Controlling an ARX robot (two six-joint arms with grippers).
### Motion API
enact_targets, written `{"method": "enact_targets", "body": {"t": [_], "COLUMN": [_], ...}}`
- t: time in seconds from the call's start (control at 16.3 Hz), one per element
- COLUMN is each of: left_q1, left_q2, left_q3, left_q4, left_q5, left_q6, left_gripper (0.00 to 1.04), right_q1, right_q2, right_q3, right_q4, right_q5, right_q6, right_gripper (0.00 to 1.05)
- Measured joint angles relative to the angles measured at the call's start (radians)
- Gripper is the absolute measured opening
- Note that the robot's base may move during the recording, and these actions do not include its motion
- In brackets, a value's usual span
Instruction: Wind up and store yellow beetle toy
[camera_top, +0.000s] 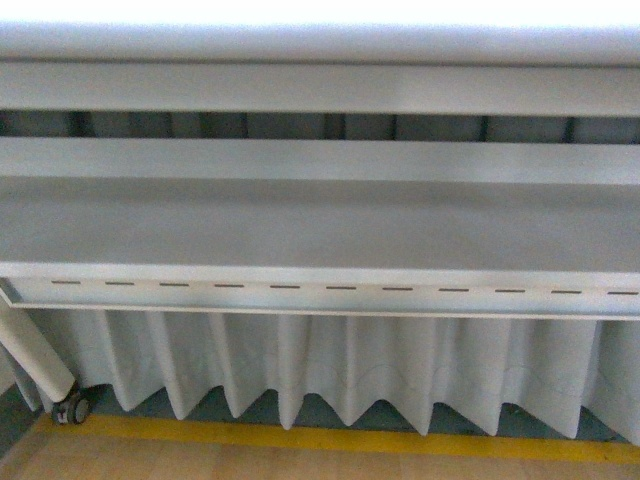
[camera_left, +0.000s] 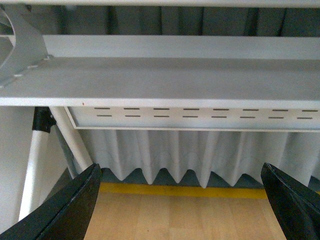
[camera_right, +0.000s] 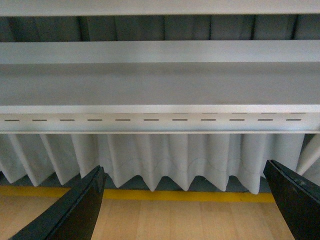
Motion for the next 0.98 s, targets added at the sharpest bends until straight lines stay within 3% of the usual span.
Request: {"method": "enact_targets", "body": {"t": [0.98], "left_q1": [0.0], "left_q2": [0.0], "left_q3": [0.0], "left_q4": [0.0], "left_q5": [0.002], "left_q6": [0.0], "left_gripper": [0.98], "right_q1": [0.0], "right_q2": [0.0], "right_q3": [0.0], "right_q4": [0.002], "right_q5": [-0.001], "right_q6": [0.001], "right_gripper": [0.98]}}
